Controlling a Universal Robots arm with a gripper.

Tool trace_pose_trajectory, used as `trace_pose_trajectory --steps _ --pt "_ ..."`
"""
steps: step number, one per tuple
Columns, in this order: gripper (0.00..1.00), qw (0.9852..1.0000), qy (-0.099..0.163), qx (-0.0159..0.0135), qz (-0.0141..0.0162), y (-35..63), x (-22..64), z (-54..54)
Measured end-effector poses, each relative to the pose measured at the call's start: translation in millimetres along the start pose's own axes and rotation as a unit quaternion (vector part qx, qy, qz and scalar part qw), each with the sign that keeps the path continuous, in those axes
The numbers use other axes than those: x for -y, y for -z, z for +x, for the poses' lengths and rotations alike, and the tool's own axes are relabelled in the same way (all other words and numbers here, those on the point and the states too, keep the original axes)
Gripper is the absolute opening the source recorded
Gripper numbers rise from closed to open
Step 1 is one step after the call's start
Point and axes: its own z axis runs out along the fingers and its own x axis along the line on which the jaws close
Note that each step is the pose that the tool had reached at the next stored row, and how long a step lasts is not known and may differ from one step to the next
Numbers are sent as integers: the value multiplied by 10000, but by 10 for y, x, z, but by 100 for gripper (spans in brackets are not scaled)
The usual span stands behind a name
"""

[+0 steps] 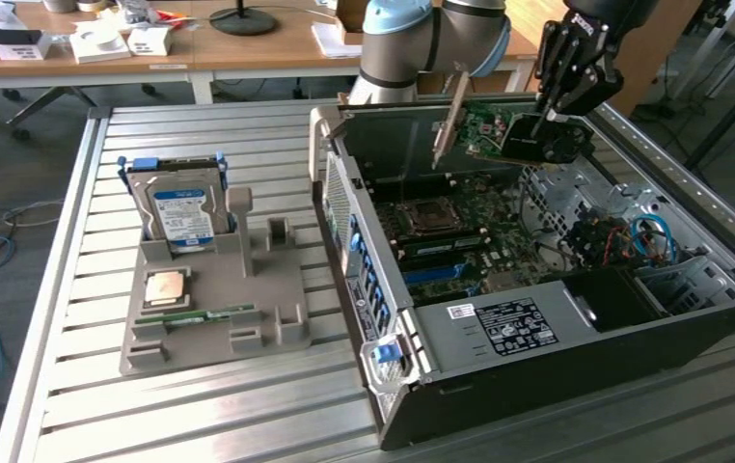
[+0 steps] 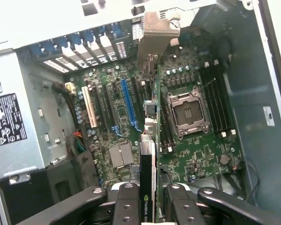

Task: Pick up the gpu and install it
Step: 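Insert the gpu into the slot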

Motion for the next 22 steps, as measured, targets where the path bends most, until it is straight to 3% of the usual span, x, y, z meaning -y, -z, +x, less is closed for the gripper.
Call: trace_pose_trajectory --steps 7,16,22 --pt "27 9991 417 -25 5 -3 -3 -12" --pt "27 9960 894 -54 11 -5 -5 -20" --pt "27 9956 934 -57 11 -5 -5 -20"
